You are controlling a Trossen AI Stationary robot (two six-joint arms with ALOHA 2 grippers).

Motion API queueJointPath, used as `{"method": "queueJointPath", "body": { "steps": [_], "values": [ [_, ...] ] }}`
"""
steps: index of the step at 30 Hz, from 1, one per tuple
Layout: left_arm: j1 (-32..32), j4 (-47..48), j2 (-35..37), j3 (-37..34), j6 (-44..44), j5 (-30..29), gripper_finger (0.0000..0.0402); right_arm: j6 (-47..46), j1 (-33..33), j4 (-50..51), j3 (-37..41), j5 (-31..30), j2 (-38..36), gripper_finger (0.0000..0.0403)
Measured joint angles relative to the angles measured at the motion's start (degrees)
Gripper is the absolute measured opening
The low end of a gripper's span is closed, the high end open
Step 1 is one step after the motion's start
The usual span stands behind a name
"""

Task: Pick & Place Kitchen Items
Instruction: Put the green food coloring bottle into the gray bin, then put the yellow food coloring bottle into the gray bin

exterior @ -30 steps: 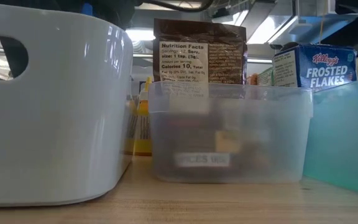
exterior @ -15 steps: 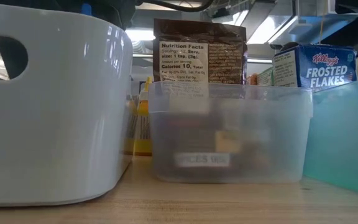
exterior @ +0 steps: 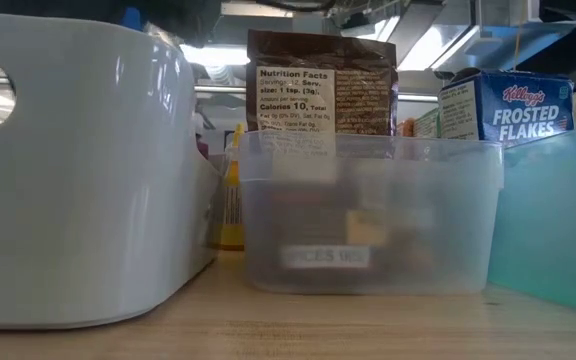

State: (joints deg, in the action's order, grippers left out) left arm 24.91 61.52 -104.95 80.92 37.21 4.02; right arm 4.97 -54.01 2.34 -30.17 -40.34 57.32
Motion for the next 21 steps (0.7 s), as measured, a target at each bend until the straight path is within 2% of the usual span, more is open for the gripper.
{"method": "queueJointPath", "body": {
  "steps": [10,17,21],
  "values": [
    [0.2,0.6,0.1,4.2,0.3,0.4,0.0276,0.0,0.0,0.0,0.0,0.0,0.0,0.0275],
    [0.2,10.7,0.1,8.8,3.1,-1.0,0.0276,0.0,0.0,0.0,0.0,0.0,0.0,0.0275],
    [-0.1,17.6,0.1,13.0,1.9,-4.0,0.0276,0.0,0.0,0.0,0.0,0.0,0.0,0.0275]
  ]
}}
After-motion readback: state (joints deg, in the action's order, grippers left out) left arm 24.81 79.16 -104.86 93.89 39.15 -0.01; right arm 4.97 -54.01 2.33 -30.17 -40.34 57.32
